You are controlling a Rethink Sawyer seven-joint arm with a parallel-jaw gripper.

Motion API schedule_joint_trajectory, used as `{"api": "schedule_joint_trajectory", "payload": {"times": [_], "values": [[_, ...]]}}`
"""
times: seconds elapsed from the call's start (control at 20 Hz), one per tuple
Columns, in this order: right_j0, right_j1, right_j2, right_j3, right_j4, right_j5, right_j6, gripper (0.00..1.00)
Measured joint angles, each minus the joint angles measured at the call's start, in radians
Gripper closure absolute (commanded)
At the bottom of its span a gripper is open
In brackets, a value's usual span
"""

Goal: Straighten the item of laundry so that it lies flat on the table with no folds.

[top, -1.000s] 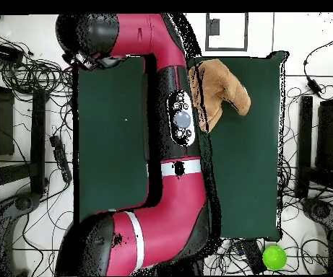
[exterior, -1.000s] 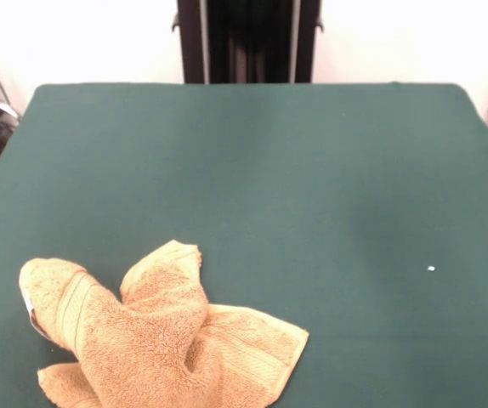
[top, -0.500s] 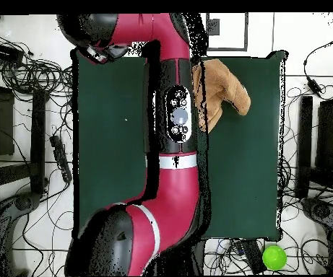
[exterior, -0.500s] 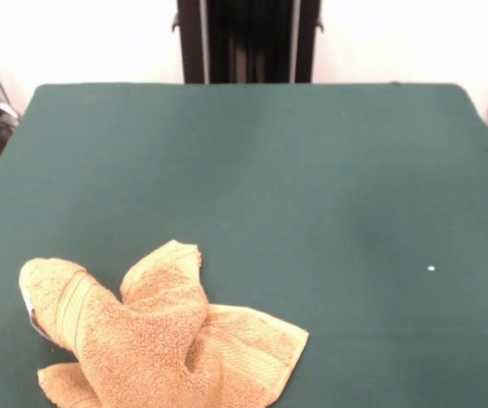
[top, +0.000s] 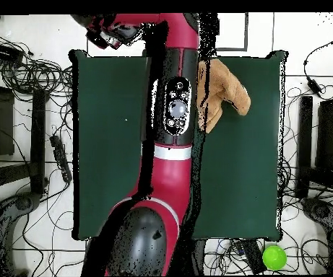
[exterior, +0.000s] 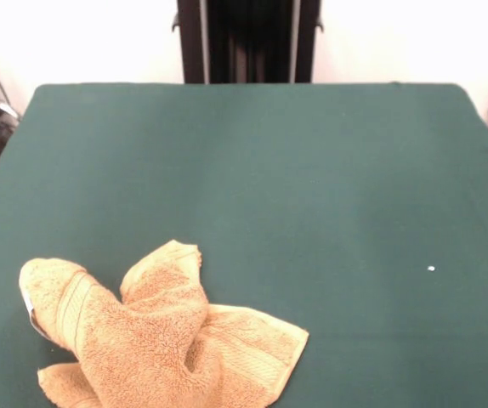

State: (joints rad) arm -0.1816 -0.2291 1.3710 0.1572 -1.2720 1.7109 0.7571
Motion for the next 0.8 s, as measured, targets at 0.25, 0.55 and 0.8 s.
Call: {"api": "schedule_joint_trajectory", "payload": {"times": [0.25,0.55,0.8], "values": [[-0.029,-0.005,0.229,-0.018,-0.214,0.008,-0.125,0.0],[-0.045,-0.002,0.495,-0.027,-0.441,0.009,-0.255,0.0],[-0.046,-0.001,0.647,-0.027,-0.562,0.009,-0.311,0.0]]}}
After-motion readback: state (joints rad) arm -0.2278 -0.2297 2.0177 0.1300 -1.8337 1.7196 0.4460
